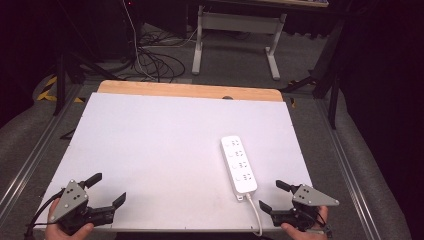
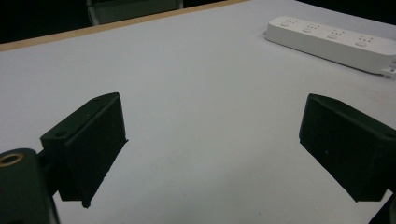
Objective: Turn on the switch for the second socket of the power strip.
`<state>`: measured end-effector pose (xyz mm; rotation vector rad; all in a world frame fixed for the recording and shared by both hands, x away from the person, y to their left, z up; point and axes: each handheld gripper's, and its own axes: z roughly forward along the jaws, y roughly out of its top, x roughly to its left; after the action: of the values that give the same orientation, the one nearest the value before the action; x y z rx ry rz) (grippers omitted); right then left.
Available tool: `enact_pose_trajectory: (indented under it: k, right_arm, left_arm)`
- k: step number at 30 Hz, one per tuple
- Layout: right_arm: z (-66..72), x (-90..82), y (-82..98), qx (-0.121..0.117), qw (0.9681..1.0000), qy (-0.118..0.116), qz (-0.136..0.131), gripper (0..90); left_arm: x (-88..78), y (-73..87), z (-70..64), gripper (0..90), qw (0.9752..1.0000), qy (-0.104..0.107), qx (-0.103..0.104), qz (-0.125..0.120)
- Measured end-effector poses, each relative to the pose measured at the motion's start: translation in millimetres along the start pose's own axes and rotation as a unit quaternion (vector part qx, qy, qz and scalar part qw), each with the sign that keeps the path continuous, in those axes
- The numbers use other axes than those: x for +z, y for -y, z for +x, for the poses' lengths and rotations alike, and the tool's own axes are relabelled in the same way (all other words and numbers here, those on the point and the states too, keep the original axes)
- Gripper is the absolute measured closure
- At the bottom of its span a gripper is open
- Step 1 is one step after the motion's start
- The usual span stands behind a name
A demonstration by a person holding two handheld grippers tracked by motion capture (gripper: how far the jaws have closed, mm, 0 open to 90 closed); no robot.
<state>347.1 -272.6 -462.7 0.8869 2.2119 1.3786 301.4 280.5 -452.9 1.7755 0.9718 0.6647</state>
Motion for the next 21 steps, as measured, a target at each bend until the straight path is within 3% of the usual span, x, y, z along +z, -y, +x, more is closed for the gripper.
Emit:
enact_pose_trajectory:
  k: [21]
  right_arm:
    - [1.3,-0.1,-2.7,-0.001,1.0,0.0,0.001,13.5]
  left_arm:
    - [-0.5,-0.3,-1.2,7.8,0.9999,-0.009,0.006,0.002]
